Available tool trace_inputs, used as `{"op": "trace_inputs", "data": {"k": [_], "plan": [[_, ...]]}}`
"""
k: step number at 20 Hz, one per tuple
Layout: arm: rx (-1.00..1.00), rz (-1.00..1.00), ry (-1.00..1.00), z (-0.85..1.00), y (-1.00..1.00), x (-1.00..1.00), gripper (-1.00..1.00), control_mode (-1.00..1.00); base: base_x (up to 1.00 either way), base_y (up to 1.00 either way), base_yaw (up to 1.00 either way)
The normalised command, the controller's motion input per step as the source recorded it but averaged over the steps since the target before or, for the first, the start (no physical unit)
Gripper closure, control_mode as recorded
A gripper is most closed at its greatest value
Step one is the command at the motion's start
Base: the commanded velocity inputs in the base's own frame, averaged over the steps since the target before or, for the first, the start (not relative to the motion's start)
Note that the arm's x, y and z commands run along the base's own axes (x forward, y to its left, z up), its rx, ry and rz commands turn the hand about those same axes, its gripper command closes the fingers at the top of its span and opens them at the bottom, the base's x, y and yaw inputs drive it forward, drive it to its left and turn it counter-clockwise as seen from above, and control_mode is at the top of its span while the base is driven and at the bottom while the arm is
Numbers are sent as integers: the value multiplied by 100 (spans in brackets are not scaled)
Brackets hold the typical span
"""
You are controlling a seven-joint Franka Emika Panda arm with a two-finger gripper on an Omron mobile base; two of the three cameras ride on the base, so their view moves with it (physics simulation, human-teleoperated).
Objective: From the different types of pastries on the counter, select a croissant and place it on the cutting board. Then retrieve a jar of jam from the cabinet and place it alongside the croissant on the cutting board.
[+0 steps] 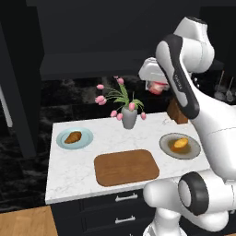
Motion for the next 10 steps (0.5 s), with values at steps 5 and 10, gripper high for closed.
{"op": "trace_inputs", "data": {"k": [5, 10], "plan": [[0, -2, 6, -86, 28, -100, 100, -100, 0, 0, 0], [0, -2, 12, -91, 12, -100, 100, -100, 0, 0, 0]]}}
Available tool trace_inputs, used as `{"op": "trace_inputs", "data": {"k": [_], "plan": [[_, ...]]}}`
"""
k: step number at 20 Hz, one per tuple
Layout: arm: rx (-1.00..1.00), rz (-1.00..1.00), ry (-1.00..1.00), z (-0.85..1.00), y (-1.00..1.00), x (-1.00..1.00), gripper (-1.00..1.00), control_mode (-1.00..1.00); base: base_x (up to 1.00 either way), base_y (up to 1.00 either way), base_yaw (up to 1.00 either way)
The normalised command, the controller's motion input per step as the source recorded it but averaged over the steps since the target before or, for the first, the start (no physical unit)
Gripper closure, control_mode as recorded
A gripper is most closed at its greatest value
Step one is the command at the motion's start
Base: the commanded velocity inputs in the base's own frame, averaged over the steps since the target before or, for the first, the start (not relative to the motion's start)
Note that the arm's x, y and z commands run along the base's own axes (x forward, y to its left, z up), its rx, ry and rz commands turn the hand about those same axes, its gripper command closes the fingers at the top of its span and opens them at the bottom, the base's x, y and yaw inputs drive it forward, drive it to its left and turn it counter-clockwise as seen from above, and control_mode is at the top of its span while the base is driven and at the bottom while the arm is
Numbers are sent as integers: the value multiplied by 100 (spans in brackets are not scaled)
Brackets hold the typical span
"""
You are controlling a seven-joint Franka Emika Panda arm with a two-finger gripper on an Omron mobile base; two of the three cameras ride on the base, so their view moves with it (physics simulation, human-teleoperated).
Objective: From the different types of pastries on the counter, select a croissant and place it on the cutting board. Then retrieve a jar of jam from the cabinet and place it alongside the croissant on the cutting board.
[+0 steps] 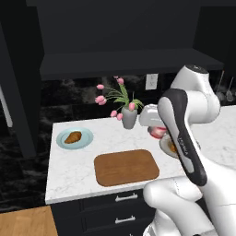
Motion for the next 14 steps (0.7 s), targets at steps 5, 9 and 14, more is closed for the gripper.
{"op": "trace_inputs", "data": {"k": [5, 9, 14], "plan": [[-1, 0, 13, -70, 0, -95, 100, -100, 0, 0, 0], [1, 0, -2, -9, 7, -15, 100, -100, 0, 0, 0], [0, 0, -13, 0, -16, 95, 100, -100, 0, 0, 0]]}}
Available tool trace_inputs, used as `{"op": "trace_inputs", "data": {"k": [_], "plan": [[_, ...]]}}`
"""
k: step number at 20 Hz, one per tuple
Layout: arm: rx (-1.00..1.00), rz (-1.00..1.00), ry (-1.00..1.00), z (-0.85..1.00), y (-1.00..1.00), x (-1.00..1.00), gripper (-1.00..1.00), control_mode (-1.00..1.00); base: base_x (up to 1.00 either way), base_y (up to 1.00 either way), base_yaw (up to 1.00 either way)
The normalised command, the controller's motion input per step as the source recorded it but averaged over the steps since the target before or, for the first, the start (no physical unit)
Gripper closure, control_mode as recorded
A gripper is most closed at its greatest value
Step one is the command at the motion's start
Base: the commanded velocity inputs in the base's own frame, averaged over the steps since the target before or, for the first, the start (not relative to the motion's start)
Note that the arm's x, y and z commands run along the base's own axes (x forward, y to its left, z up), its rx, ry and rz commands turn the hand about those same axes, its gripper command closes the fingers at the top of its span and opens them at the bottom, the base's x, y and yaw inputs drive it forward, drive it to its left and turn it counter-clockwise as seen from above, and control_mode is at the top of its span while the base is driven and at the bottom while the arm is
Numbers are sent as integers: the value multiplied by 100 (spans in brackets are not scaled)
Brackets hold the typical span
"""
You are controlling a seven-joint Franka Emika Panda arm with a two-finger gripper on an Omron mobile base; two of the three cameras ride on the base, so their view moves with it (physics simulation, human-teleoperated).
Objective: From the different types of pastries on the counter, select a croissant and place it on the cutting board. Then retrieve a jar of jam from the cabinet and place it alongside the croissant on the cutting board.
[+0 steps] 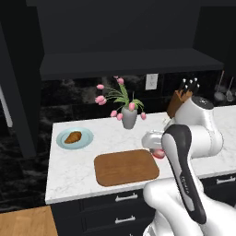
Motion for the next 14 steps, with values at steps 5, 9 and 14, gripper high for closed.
{"op": "trace_inputs", "data": {"k": [5, 9, 14], "plan": [[-4, 2, 5, -22, 15, 25, 100, -100, 0, 0, 0], [-30, 0, 16, -100, 18, 4, 100, -100, 0, 0, 0], [-9, 0, 10, -68, 0, 0, 100, -100, 0, 0, 0]]}}
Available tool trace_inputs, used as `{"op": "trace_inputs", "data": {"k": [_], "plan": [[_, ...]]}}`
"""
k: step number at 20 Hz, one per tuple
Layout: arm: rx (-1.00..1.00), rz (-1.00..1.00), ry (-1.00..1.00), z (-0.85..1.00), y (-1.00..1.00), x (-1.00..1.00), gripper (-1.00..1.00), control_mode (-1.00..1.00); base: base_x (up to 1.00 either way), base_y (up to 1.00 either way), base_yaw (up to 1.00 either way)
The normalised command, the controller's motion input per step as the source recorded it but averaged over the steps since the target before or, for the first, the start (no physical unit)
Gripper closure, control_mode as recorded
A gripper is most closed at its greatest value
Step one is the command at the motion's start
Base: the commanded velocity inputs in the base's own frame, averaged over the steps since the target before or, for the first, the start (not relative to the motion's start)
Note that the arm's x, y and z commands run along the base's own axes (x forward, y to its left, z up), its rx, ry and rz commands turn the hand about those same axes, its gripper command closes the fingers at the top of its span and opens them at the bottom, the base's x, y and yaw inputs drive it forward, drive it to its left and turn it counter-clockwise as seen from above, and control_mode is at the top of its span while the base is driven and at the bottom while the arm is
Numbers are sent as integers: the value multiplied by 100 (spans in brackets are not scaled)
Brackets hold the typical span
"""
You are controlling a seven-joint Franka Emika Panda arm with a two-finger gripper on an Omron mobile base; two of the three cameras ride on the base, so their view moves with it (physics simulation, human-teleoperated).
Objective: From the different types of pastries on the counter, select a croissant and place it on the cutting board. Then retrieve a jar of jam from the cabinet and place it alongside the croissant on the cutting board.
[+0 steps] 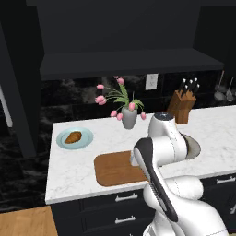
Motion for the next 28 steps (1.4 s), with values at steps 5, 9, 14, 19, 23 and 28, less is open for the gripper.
{"op": "trace_inputs", "data": {"k": [5, 9, 14, 19, 23, 28], "plan": [[6, 0, -8, -39, -22, 76, 100, -100, 0, 0, 0], [0, 0, -8, -54, -32, 70, 100, -100, 0, 0, 0], [0, 0, -1, -6, 17, 14, 100, -100, 0, 0, 0], [0, 0, 0, -20, 4, 13, 100, -100, 0, 0, 0], [-11, -1, 0, -100, 0, 44, 100, -100, 0, 0, 0], [7, -1, 2, -27, 0, 0, 100, -100, 0, 0, 0]]}}
